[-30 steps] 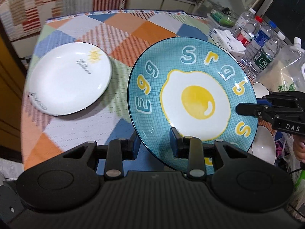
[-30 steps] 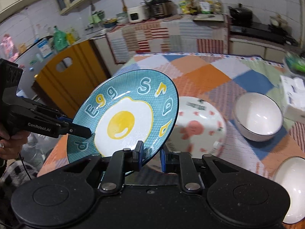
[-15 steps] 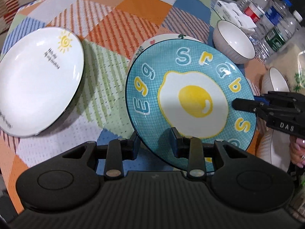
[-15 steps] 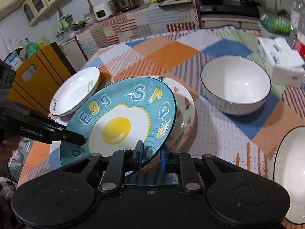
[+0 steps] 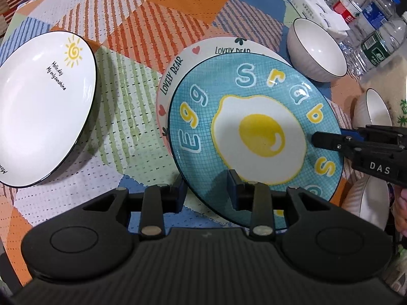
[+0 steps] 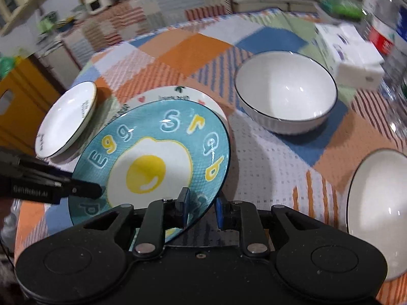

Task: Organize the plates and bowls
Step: 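Open the right gripper and withdraw from the stacked plates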

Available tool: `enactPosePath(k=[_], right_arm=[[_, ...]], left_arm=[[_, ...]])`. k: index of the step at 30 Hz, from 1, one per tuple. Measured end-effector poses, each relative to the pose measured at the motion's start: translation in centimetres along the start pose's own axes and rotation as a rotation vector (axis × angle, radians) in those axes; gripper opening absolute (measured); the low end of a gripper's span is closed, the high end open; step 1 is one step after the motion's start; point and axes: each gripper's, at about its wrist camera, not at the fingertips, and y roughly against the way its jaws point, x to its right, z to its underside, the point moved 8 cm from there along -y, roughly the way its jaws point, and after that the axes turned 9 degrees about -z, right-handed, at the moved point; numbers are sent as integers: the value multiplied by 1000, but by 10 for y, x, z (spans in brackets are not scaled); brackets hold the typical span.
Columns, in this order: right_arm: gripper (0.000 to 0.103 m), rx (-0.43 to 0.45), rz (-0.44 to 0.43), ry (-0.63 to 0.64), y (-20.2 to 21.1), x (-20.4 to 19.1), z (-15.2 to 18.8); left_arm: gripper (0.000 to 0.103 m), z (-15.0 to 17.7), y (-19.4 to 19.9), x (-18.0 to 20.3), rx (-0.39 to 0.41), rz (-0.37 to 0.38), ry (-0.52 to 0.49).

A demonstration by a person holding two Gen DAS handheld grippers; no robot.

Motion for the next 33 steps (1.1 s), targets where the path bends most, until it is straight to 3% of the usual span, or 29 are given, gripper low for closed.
enactPosePath(k=[4,12,19,27,32,33], right_arm=[[32,-15,58,23,-8,-5,-1],[34,-3,135,99,2,-22,1],[34,82,71,139,46,-61,-9],[35,146,-44,283,85,-131,-20],[48,153,-115,421,84,-173,-25],[55,143,-122,443,81,-180,-27]], left_arm=[[32,0,0,0,15,-31,2],[32,15,36,-1,102,-76,4],[32,31,84,-12,157,-56,16],[34,38,140,-48,275,-72,56],[38,36,159,-83,359,-85,128],[40,36,161,-89,375,-83,134]])
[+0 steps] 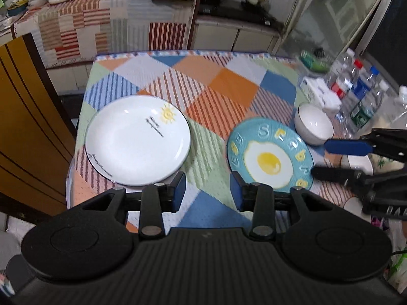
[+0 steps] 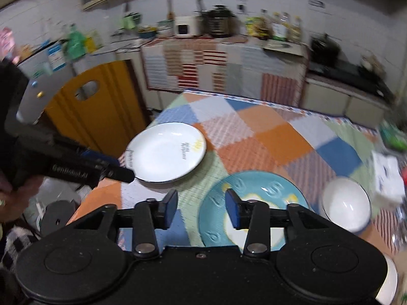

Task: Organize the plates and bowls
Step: 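Open the right gripper and withdraw from the stacked plates, then grasp the white sun-print plate rim with the right gripper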

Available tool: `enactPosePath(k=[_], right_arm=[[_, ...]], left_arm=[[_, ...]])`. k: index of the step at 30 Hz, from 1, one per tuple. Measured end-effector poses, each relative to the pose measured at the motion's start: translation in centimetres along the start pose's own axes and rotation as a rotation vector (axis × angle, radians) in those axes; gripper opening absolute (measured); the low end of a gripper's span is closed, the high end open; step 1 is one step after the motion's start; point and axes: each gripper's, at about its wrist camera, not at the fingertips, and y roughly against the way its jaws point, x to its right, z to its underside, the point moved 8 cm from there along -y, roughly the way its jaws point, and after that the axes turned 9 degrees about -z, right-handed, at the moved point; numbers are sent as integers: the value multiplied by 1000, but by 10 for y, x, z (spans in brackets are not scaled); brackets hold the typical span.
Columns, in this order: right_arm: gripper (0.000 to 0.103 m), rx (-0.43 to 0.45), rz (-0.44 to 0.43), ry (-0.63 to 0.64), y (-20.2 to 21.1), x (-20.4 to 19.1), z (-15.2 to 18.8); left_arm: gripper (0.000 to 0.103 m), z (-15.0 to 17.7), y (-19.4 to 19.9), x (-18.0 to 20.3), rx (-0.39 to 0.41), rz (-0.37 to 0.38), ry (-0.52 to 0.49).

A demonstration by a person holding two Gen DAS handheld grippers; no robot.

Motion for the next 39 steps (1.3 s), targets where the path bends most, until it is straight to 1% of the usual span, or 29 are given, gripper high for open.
enactPosePath(k=[1,3,5,7,8,9,11,12,14,17,20,21,23,27,31,34,35,36,37,38,39], right_arm=[[62,-21,-18,20,-6,-5,-3],[64,-53,-28,51,-20,-11,-7],[65,-70,-38,98,-33,-17,-11],[69,-67,-61,138,-47,-23,-17],[69,-64,-74,145,-53,-25,-20],[70,-58,-93,148,-61,-27,-23],[70,-46,-127,149,-76,-29,-27],[70,-45,-143,151,-87,-28,-28],[70,-48,-156,146,-102,-26,-26],[70,-60,-169,109,-129,-16,-21],[70,-84,-171,66,-152,-1,-14],[70,-103,-152,73,-159,5,-12],[70,-106,-141,47,-173,16,-10],[70,-90,-160,-35,-195,37,-14],[70,-74,-190,-150,-215,54,-21],[69,-79,-200,-172,-227,58,-25],[69,-83,-205,-173,-231,58,-25],[65,-91,-206,-173,-235,58,-25],[58,-100,-209,-173,-239,58,-24],[55,-105,-215,-175,-243,57,-24],[46,-109,-219,-177,-246,57,-23]], left_arm=[[42,-1,0,-6,12,-5,9],[47,-1,-2,-20,26,-21,27],[49,1,-9,-35,19,-38,41],[52,4,-16,-50,9,-64,54],[55,6,-20,-56,5,-73,58],[55,8,-25,-63,-2,-88,61],[56,11,-35,-74,-14,-119,48],[59,12,-40,-79,-24,-134,40],[63,15,-50,-87,-39,-153,27],[65,16,-67,-97,-65,-175,14],[67,18,-86,-104,-83,-195,4],[68,19,-93,-107,-89,-198,5],[68,21,-105,-113,-105,-202,17],[69,25,-129,-127,-123,-225,64],[69,29,-147,-137,-148,-204,117],[69,30,-157,-146,-159,-188,166],[67,29,-159,-149,-157,-183,184],[66,28,-162,-153,-153,-179,202],[65,27,-164,-156,-149,-173,219],[59,26,-165,-158,-138,-174,230],[49,24,-166,-160,-126,-171,238]])
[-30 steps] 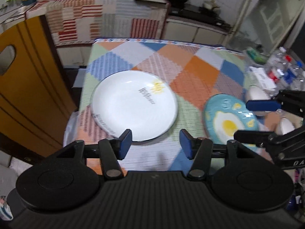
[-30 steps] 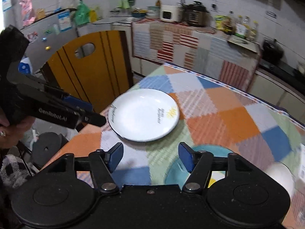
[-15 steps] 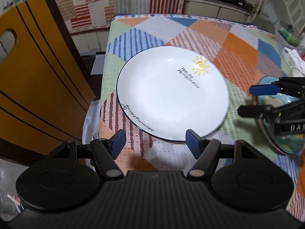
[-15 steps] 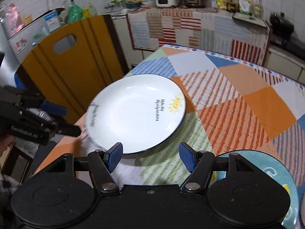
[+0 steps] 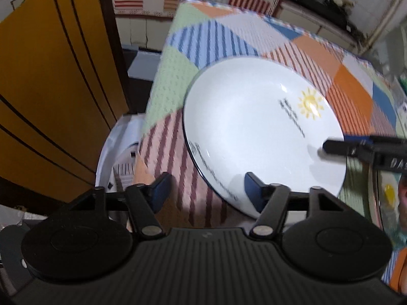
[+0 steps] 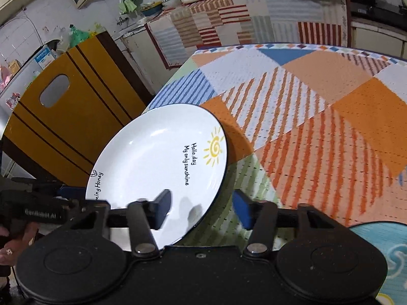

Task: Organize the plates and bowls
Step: 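Grasp the white sun-print plate rim with the right gripper, then carry the sun plate with the right gripper and lower it onto the egg plate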

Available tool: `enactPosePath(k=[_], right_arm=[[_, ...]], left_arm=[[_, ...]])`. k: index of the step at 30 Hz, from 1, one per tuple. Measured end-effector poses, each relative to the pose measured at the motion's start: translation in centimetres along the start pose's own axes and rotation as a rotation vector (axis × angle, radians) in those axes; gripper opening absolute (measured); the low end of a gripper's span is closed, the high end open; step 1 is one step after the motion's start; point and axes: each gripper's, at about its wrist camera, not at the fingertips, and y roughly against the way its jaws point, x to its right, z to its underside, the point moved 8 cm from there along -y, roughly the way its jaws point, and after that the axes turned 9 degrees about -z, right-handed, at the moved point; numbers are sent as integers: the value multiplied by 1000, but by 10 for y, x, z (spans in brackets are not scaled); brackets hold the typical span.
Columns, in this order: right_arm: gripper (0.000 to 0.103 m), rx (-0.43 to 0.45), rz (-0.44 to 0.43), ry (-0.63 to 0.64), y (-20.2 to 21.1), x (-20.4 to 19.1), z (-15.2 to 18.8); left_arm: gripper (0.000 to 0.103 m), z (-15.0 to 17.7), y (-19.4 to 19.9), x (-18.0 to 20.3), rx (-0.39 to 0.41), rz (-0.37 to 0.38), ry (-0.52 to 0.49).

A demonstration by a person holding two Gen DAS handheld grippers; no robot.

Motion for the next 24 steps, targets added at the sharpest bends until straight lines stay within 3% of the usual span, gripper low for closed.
enactPosePath(k=[2,3,4,11,14,17,24], right_arm=[[36,-7,-1,2,-6,-1,0],[24,-10,19,9,-9,0,1],[22,-15,45,14,-11,2,1],[21,30,17,-27,-9,8,2],[23,24,60,108,-9,-4,5],[23,32,32,49,2,2,6],[22,40,21,89,47,-13,12]], left_arm=[[37,-4,-3,-1,7,-1,8],[25,-5,-4,0,11,13,12],[21,-6,-5,1,7,44,32],[22,-4,-3,5,22,9,58],[23,-4,8,17,29,-71,-44],[23,-4,25,23,25,-30,-70],[23,9,63,39,57,3,-84]])
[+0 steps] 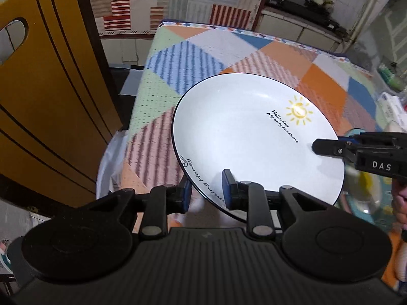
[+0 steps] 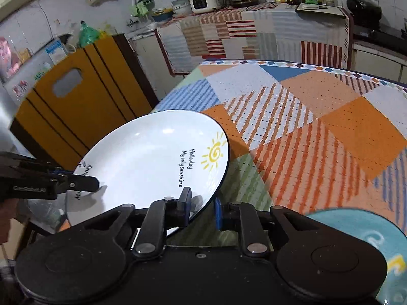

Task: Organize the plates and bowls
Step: 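Carry the sun plate with the right gripper and lower it onto the egg plate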

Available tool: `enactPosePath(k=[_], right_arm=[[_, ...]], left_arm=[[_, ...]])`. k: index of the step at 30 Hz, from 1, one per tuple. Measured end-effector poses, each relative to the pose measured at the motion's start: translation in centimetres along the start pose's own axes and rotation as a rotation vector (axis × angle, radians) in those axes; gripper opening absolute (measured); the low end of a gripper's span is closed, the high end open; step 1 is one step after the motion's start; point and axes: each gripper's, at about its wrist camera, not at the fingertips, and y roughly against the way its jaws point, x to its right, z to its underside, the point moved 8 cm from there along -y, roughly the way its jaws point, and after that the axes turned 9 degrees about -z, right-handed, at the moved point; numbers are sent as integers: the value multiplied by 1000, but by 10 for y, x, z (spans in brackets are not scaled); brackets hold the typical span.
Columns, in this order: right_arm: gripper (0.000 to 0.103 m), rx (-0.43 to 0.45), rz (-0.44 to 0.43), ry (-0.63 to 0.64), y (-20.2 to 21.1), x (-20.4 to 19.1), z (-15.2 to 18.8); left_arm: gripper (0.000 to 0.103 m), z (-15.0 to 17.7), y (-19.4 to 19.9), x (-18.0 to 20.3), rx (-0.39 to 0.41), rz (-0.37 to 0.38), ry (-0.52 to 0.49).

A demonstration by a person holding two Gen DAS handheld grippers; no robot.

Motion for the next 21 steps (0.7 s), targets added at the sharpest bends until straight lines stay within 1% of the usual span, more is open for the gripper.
enactPosePath(k=[5,6,8,11,13,16,21], right_arm=[[22,39,21,4,43,-10,5],[22,48,24,5,51,-11,6],[22,68,51,60,72,-18,11],[22,123,76,62,103,-23,19],[22,146,109,81,121,-27,25],[22,181,118,60,145,-24,32],[22,183,159,55,172,-15,46]], left_arm=[[23,3,34,24,42,28,-36],[23,5,41,30,46,45,-42],[22,10,53,39,49,88,-34],[23,20,70,55,64,123,-46],[23,25,78,65,72,145,-48],[23,29,87,81,79,173,-62],[23,35,95,110,90,179,-98]])
